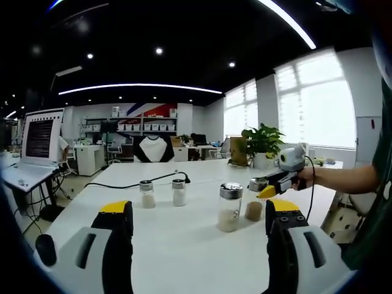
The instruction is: Rotate the seasoning bottle until the label or dispensing opening points toward the visible target arrow and the bottle remains upright within the marked orientation range
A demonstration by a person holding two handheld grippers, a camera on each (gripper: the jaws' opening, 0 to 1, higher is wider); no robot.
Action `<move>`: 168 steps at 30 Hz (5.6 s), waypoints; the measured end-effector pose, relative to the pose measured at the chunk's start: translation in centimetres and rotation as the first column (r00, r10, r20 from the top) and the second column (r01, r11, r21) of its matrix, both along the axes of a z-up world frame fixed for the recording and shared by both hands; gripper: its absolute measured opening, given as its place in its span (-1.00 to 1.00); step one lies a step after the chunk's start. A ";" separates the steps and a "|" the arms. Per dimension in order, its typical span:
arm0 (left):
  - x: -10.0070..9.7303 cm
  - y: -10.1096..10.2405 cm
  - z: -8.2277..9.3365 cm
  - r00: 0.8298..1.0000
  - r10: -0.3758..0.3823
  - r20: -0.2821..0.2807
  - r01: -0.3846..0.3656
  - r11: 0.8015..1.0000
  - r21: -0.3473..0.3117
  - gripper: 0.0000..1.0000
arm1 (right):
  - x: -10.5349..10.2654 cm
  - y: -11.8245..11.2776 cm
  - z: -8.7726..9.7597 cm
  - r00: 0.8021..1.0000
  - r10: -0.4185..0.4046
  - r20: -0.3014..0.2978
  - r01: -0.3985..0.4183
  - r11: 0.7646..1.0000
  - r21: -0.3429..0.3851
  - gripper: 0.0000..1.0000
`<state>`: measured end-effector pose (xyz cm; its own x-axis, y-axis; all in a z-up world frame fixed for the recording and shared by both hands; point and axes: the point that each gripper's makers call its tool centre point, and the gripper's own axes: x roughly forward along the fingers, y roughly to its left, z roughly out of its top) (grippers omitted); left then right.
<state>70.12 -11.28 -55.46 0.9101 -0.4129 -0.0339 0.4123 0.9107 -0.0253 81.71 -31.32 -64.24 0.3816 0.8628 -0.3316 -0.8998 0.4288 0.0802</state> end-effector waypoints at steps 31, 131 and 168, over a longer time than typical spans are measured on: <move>-0.2 0.0 0.1 1.000 0.000 -0.005 0.000 1.000 -0.002 0.89 | -0.1 0.6 0.0 1.000 0.006 0.016 -0.007 0.998 0.054 -0.15; 0.0 -0.1 -0.6 1.000 0.002 -0.025 -0.002 1.000 -0.025 0.86 | 1.9 -1.5 -0.9 0.787 -0.615 0.055 0.618 0.784 -0.059 -0.18; -0.2 0.1 -0.8 0.999 0.013 -0.031 -0.013 1.000 -0.025 0.85 | 1.5 -2.2 -0.4 0.726 -0.683 0.075 0.687 0.721 -0.089 -0.03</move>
<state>69.94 -11.19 -56.22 0.9142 -0.4021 -0.0514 0.3990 0.9149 -0.0609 83.25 -33.53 -64.61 0.8681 0.3227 -0.3772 -0.3582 0.9333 -0.0258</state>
